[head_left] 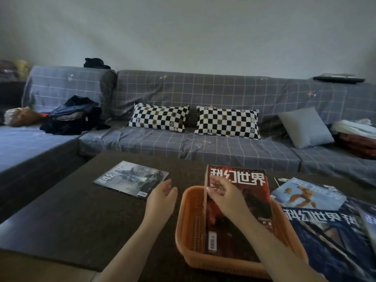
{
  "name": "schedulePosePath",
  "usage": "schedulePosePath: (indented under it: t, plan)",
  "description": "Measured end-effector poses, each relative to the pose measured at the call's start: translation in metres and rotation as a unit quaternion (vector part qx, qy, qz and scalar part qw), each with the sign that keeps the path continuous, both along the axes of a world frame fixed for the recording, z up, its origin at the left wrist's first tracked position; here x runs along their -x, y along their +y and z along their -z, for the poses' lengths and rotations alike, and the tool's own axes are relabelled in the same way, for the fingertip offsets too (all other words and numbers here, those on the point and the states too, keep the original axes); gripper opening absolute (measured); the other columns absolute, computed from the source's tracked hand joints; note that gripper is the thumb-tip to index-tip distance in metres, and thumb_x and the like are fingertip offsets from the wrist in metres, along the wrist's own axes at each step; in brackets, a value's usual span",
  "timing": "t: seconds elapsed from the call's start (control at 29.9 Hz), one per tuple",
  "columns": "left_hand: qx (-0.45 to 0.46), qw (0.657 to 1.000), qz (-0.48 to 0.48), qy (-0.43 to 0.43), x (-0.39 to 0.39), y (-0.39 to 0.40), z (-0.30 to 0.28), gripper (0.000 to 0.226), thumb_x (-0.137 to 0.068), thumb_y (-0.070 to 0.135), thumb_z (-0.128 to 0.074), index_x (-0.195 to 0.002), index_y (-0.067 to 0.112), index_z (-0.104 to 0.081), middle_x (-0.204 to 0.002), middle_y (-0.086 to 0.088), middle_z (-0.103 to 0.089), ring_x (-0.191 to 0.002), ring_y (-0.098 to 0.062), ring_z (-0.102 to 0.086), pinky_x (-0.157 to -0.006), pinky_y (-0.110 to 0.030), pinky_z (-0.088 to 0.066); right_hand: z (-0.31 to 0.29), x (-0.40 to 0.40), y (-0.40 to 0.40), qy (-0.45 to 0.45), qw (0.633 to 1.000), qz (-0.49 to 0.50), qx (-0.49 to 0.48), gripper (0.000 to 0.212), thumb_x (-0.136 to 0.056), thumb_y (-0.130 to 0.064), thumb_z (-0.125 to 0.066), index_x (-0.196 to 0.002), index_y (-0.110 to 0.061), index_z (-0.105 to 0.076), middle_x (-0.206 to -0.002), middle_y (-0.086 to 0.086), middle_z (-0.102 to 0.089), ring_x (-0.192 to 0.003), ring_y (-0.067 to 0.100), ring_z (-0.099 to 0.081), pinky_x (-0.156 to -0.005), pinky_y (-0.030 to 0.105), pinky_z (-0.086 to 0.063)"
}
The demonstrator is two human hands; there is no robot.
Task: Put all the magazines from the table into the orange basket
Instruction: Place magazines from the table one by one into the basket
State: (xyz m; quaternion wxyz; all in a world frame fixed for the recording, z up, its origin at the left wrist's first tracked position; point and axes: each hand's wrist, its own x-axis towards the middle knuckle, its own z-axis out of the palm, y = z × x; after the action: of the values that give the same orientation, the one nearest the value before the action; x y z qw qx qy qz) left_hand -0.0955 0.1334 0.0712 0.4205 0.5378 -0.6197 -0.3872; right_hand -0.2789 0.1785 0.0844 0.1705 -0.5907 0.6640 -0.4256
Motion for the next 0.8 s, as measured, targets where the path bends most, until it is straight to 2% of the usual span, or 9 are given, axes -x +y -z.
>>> schedulePosePath:
  t: [0.1,0.17,0.23,0.3,0.37,0.4,0.57,0.67,0.8]
  plan:
    - [-0.027,0.999,-0.028,0.006,-0.021,-0.027,0.006,0.045,-0.095,0.024,-0.056,-0.139,0.016,-0.048,-0.125,-0.005,-0.062,-0.086,-0.007,-0.061,-0.061,-0.014,-0.044,-0.002,-0.020,-0.039,0.016,0.998,-0.059,-0.013,0.040,-0.089,-0.025,-0.060,-0.128,-0.023,-0.051,-0.124,-0.005,-0.059,-0.105,0.000,-0.052,-0.077,0.006,-0.041]
    - [-0.048,0.997,-0.051,0.015,-0.032,-0.045,0.014,0.045,-0.095,0.023,-0.055,-0.138,0.017,-0.048,-0.122,-0.004,-0.062,-0.069,-0.004,-0.061,-0.046,-0.011,-0.042,0.000,-0.032,-0.067,0.036,0.995,-0.087,-0.029,0.039,-0.090,-0.027,-0.059,-0.128,-0.025,-0.051,-0.121,-0.007,-0.058,-0.104,-0.001,-0.051,-0.079,0.008,-0.040]
    - [-0.069,0.995,-0.074,0.017,-0.041,-0.063,0.021,0.047,-0.095,0.023,-0.056,-0.140,0.019,-0.045,-0.121,-0.003,-0.060,-0.069,-0.005,-0.062,-0.042,-0.011,-0.042,0.004,-0.043,-0.098,0.053,0.992,-0.105,-0.048,0.040,-0.089,-0.029,-0.059,-0.128,-0.026,-0.051,-0.120,-0.008,-0.058,-0.107,0.002,-0.052,-0.084,0.013,-0.040]
    - [-0.081,0.992,-0.092,0.013,-0.049,-0.080,0.031,0.051,-0.095,0.024,-0.056,-0.143,0.019,-0.041,-0.127,-0.004,-0.057,-0.082,-0.007,-0.062,-0.053,-0.015,-0.048,0.011,-0.055,-0.133,0.071,0.988,-0.118,-0.069,0.041,-0.088,-0.030,-0.060,-0.128,-0.025,-0.052,-0.121,-0.007,-0.058,-0.109,0.005,-0.053,-0.087,0.017,-0.043]
    - [-0.096,0.989,-0.110,0.013,-0.055,-0.096,0.039,0.056,-0.094,0.025,-0.056,-0.146,0.015,-0.036,-0.141,-0.009,-0.047,-0.108,-0.016,-0.059,-0.081,-0.031,-0.055,0.020,-0.065,-0.167,0.106,0.982,-0.125,-0.095,0.044,-0.087,-0.033,-0.060,-0.129,-0.024,-0.051,-0.124,-0.005,-0.059,-0.110,0.008,-0.054,-0.088,0.021,-0.044]
    - [-0.108,0.987,-0.119,0.016,-0.058,-0.104,0.044,0.058,-0.094,0.024,-0.056,-0.147,0.014,-0.033,-0.146,-0.011,-0.041,-0.118,-0.022,-0.054,-0.091,-0.038,-0.052,0.025,-0.069,-0.184,0.124,0.977,-0.129,-0.114,0.046,-0.086,-0.035,-0.061,-0.130,-0.024,-0.050,-0.125,-0.004,-0.058,-0.111,0.010,-0.055,-0.087,0.022,-0.044]
    - [-0.156,0.974,-0.154,0.051,-0.064,-0.133,0.064,0.065,-0.095,0.020,-0.055,-0.151,0.013,-0.022,-0.156,-0.011,-0.017,-0.133,-0.029,-0.040,-0.094,-0.035,-0.046,0.049,-0.089,-0.259,0.205,0.943,-0.148,-0.217,0.054,-0.086,-0.041,-0.059,-0.134,-0.020,-0.045,-0.131,0.002,-0.054,-0.113,0.019,-0.054,-0.080,0.026,-0.042]
    - [-0.153,0.972,-0.168,0.052,-0.065,-0.145,0.075,0.067,-0.096,0.021,-0.054,-0.152,0.012,-0.018,-0.158,-0.010,-0.011,-0.142,-0.029,-0.024,-0.110,-0.042,-0.036,0.062,-0.097,-0.295,0.265,0.909,-0.166,-0.276,0.061,-0.087,-0.046,-0.056,-0.137,-0.016,-0.041,-0.136,0.006,-0.050,-0.118,0.023,-0.051,-0.088,0.031,-0.042]
    - [-0.142,0.965,-0.192,0.112,-0.062,-0.153,0.084,0.068,-0.096,0.018,-0.055,-0.152,0.015,-0.017,-0.160,-0.006,-0.011,-0.144,-0.025,-0.019,-0.110,-0.039,-0.031,0.073,-0.100,-0.323,0.270,0.892,-0.168,-0.322,0.071,-0.086,-0.048,-0.057,-0.142,-0.012,-0.034,-0.145,0.009,-0.041,-0.128,0.026,-0.044,-0.098,0.032,-0.037]
